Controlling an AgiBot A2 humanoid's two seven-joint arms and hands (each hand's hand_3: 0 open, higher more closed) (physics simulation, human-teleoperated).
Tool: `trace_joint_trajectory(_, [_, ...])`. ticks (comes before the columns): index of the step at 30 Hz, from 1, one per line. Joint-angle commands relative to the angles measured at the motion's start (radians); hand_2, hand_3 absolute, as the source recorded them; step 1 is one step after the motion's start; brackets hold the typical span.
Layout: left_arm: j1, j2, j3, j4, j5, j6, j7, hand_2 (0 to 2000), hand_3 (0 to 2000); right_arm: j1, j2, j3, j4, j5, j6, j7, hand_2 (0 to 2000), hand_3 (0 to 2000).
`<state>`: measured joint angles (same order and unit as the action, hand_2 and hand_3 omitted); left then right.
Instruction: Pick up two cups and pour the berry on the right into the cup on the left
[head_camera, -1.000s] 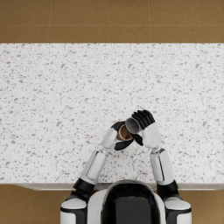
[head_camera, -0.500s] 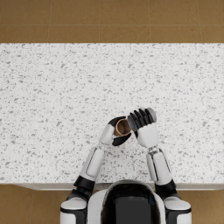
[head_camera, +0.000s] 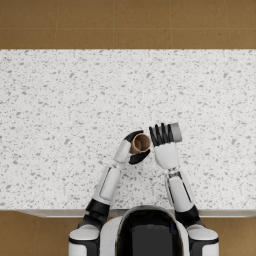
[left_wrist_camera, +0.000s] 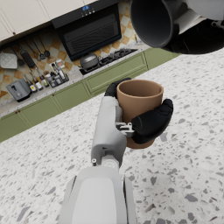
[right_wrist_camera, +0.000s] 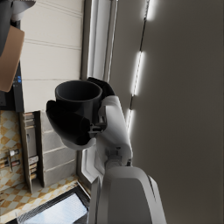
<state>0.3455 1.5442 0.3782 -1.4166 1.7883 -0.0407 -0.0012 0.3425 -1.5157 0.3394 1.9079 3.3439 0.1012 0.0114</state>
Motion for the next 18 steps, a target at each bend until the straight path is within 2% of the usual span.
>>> trace_joint_trajectory(1, [0.022,0.011,-0.008,0.012,0.0,0.0,0.0,2000,1280,0.013,-0.012,0.014,0.009,0.032,0.0,0.0,2000,1280])
trace_joint_trajectory(8, [0.007,0.01,-0.009,0.022,0.0,-0.003,0.0,2000,1280,0.007,-0.021,0.017,0.005,0.255,0.002,0.0,2000,1280])
trace_joint_trajectory(13, [0.026,0.021,-0.018,0.025,0.0,-0.002,0.001,2000,1280,0.007,-0.03,0.019,0.002,0.414,-0.001,0.0,2000,1280])
trace_joint_trajectory(18, [0.004,0.014,-0.016,0.03,0.0,-0.004,0.001,2000,1280,-0.012,-0.025,0.015,-0.01,0.479,-0.005,0.0,2000,1280])
